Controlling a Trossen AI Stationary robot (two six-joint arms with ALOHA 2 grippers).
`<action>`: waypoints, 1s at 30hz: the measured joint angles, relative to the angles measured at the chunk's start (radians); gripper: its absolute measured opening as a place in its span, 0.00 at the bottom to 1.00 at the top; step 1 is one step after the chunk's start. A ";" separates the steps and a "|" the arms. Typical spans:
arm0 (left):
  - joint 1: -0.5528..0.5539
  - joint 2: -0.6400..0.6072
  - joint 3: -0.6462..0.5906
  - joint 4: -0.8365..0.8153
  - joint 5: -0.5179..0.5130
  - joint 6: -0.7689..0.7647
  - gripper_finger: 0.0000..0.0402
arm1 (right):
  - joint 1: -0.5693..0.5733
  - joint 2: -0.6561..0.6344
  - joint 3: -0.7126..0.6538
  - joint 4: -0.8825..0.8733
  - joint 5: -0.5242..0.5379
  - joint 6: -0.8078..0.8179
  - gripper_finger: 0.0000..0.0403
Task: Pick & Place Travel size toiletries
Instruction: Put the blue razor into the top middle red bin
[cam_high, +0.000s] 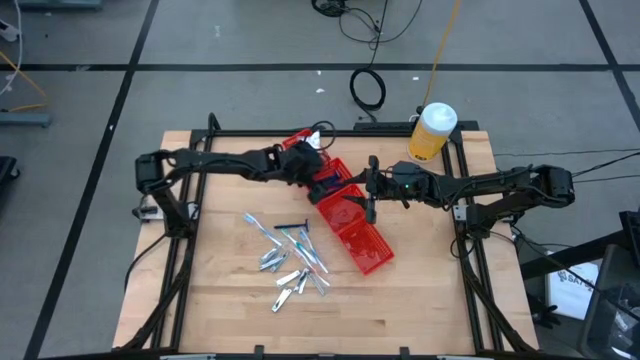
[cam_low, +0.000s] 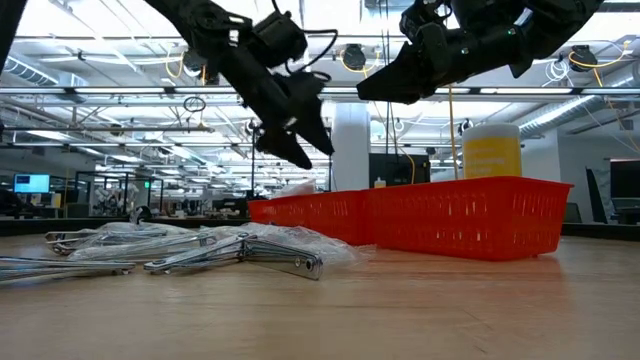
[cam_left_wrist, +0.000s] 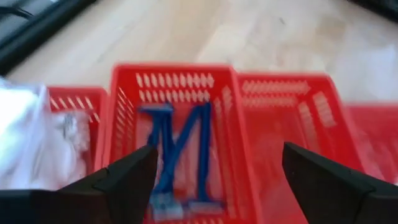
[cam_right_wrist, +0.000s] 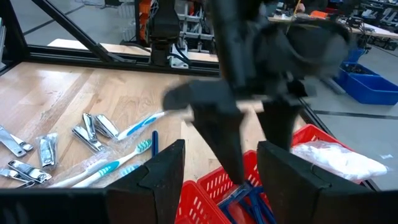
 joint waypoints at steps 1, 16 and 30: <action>-0.001 -0.019 0.000 -0.037 0.010 0.006 0.84 | 0.000 0.000 0.000 0.000 0.000 0.000 0.46; -0.256 -0.072 -0.078 -0.487 -0.140 0.024 0.69 | 0.000 0.000 0.000 -0.006 0.000 0.000 0.46; -0.294 0.097 -0.096 -0.420 -0.169 0.073 0.69 | 0.000 0.000 0.000 -0.006 0.000 0.000 0.46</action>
